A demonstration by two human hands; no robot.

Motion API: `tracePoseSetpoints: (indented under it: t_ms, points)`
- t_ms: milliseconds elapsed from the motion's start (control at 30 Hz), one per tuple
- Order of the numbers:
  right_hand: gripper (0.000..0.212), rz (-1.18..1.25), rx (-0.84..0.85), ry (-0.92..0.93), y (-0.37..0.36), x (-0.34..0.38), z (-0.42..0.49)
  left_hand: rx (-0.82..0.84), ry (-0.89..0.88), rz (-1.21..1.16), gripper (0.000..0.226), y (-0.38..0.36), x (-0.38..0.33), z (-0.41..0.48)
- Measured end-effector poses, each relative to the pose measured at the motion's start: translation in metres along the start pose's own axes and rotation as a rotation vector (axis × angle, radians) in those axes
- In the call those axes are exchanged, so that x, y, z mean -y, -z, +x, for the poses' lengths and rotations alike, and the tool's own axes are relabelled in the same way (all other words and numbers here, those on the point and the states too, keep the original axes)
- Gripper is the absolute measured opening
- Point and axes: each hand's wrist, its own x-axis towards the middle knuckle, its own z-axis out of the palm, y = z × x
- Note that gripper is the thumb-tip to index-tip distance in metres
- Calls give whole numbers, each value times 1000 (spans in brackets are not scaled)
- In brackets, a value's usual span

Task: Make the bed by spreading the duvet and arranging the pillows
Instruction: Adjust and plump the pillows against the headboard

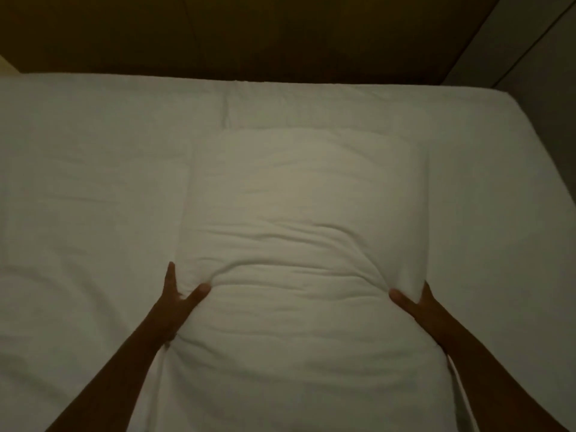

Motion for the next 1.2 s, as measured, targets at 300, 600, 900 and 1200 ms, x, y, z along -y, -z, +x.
tracePoseSetpoints:
  t_ms: [300,600,900,1200]
  points:
    - [147,121,-36,-50,-17,-11,35,52,-70,-59,137,-21,5,30]
    - [125,129,-107,-45,-15,-14,29,-30,-164,-139,96,-30,15,27]
    - [99,235,-120,111,45,-7,-34,-227,-388,-142,116,-53,-28,-47]
    - [83,276,-196,282,245,-16,-113,-162,-532,-296,128,-190,-121,-167]
